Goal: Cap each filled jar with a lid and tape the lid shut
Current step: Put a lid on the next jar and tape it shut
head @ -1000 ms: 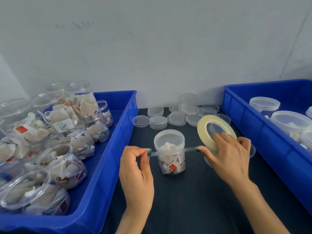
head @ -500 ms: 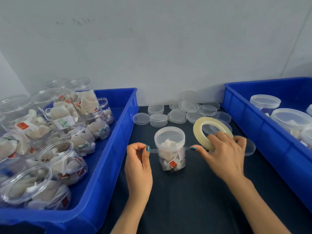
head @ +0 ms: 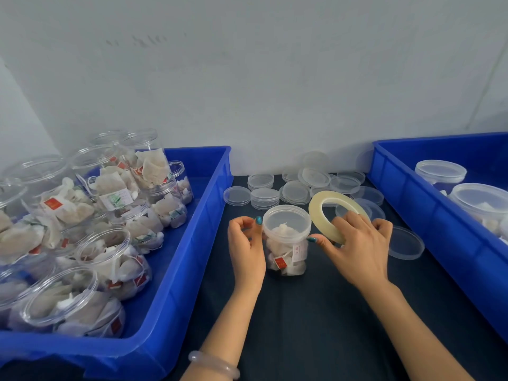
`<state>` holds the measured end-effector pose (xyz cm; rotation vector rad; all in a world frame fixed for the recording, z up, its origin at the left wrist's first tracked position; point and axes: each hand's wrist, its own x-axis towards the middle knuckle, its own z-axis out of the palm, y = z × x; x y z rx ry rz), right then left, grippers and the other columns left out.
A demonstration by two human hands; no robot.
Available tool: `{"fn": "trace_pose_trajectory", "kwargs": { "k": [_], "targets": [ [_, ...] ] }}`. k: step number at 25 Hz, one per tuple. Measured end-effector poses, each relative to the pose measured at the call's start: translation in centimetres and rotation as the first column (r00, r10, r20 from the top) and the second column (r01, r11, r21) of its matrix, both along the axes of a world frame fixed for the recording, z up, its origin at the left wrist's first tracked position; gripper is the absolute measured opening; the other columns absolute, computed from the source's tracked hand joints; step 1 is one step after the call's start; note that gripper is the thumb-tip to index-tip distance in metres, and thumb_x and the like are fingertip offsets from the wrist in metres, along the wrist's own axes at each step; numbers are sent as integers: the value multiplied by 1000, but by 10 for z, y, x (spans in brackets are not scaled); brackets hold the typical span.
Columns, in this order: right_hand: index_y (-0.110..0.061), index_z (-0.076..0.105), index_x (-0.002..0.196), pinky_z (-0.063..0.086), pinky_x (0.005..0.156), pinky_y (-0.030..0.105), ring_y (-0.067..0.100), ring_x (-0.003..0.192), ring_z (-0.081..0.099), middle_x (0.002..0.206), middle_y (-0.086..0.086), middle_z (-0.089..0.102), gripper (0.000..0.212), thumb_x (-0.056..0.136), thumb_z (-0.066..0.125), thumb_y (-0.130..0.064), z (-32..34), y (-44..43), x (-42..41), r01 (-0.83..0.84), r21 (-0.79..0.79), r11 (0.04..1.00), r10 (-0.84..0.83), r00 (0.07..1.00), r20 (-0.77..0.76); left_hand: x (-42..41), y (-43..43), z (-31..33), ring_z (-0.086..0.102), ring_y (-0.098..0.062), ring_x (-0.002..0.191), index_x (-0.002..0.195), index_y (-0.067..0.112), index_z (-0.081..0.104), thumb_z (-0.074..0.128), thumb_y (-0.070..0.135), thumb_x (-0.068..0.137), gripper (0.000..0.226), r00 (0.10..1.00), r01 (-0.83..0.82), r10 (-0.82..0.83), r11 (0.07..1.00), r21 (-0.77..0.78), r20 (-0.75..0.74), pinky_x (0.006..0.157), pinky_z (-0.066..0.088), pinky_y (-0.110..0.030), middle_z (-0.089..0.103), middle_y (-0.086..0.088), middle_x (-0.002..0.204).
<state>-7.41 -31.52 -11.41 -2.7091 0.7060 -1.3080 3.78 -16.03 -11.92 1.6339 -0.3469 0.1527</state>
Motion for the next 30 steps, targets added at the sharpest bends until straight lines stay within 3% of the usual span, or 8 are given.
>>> {"fn": "trace_pose_trajectory", "kwargs": {
  "k": [3, 5, 7, 9, 11, 15, 23, 30],
  "targets": [
    [-18, 62, 69, 22, 76, 34, 16, 66, 46, 70, -5, 50, 65, 85, 35, -76, -2, -1, -1, 1, 1, 1000, -1, 1000, 8, -12, 3, 1, 70, -5, 87, 104, 12, 55, 49, 14, 103, 6, 997, -41, 29, 984, -172, -69, 83, 60, -32, 65, -4, 102],
    [-19, 62, 70, 22, 76, 35, 16, 66, 47, 71, -5, 50, 63, 85, 36, -75, -3, -1, 0, 2, 5, 1000, -3, 1000, 7, -32, 5, -2, 67, -1, 102, 115, 21, 58, 45, 31, 105, 18, 1000, 18, -17, 980, -200, 4, 89, 55, -23, 66, 8, 113],
    [-20, 61, 69, 20, 75, 33, 15, 66, 46, 71, -6, 50, 65, 86, 33, -77, -2, 0, 0, 5, 10, 1000, -5, 1000, 7, -52, 5, -5, 51, 6, 124, 139, 33, 46, 46, 55, 99, 46, 979, 190, -181, 977, -102, 91, 94, 45, -11, 54, 22, 136],
    [-21, 59, 69, 20, 74, 33, 14, 66, 45, 71, -7, 49, 65, 88, 30, -77, -1, 2, -2, -10, 26, 1000, 10, 1000, 0, -53, 0, -7, 29, 5, 142, 156, 34, 16, 47, 75, 87, 86, 945, 303, -312, 948, 92, 95, 108, 37, -17, 28, 19, 158],
    [-23, 56, 69, 20, 74, 34, 13, 67, 45, 72, -10, 48, 59, 89, 34, -73, -1, 1, -3, -53, 46, 998, 52, 999, 7, -39, -3, -3, 24, -1, 146, 157, 29, 4, 56, 74, 78, 105, 929, 340, -362, 915, 220, 71, 115, 33, -25, 21, 12, 161],
    [-25, 54, 74, 24, 74, 38, 12, 71, 46, 71, -16, 46, 46, 91, 35, -64, -1, -1, -7, -193, 113, 975, 193, 981, 5, -12, -1, 1, 45, 5, 127, 135, 40, 31, 76, 52, 70, 80, 917, 376, -392, 911, 171, 73, 99, 42, -12, 48, 18, 136],
    [-29, 60, 77, 24, 74, 39, 11, 75, 46, 72, -16, 50, 48, 90, 32, -66, 6, -10, -17, -139, 128, 982, 155, 980, -126, -9, 9, 3, 50, 0, 124, 137, 30, 37, 68, 74, 61, 94, 929, 332, -359, 915, 230, 87, 94, 45, -17, 52, 15, 135],
    [-33, 63, 88, 18, 78, 34, 2, 82, 47, 76, -17, 53, 54, 82, 30, -75, 13, -13, -17, -137, 291, 947, 191, 968, -166, -10, 14, 10, 53, 12, 116, 128, 49, 40, 64, 87, 58, 83, 826, 557, -560, 795, 239, -60, 89, 48, -12, 53, 39, 122]
  ]
}}
